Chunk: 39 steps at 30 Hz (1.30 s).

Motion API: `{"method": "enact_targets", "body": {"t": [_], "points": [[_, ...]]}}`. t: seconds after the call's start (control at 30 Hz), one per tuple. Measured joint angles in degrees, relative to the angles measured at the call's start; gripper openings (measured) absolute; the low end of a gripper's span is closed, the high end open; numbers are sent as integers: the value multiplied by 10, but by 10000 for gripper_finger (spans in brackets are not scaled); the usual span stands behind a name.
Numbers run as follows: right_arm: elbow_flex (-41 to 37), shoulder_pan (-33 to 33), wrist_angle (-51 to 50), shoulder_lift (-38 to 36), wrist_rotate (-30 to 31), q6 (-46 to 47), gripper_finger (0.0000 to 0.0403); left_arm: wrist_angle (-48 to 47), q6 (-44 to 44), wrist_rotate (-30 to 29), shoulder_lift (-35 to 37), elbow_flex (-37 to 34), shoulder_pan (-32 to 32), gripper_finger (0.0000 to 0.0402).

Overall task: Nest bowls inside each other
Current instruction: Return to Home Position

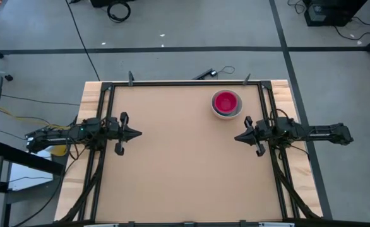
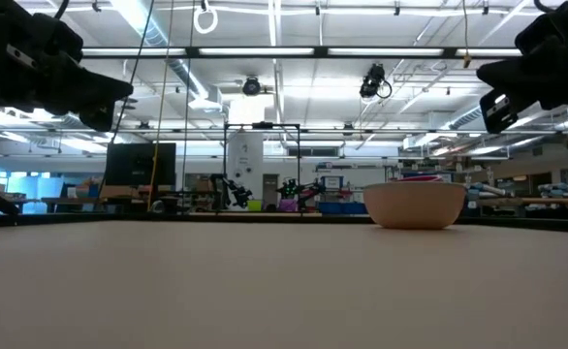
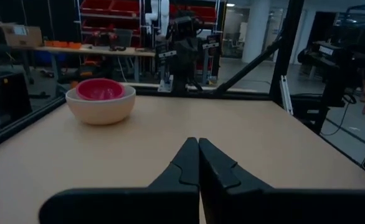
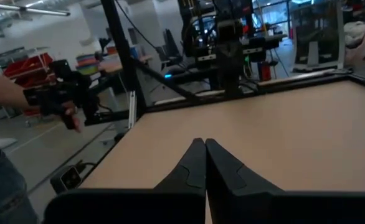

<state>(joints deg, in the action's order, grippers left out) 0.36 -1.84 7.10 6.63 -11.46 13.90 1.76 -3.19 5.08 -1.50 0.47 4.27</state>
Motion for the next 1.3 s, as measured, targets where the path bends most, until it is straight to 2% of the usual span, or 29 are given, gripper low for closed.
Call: {"method": "enact_targets", "body": {"t": [0.17, 0.43, 0.8, 1.3], "points": [[0, 0, 5, 0, 7, 2, 6, 11, -11, -1, 0, 0, 0, 0], [0, 0, 6, 0, 25, 11, 30, 10, -84, -1, 0, 0, 0, 0], [0, 0, 5, 0, 25, 11, 29, 10, -81, -1, 0, 0, 0, 18], [0, 0, 5, 0, 26, 11, 29, 10, -81, -1, 0, -1, 0, 20]]}}
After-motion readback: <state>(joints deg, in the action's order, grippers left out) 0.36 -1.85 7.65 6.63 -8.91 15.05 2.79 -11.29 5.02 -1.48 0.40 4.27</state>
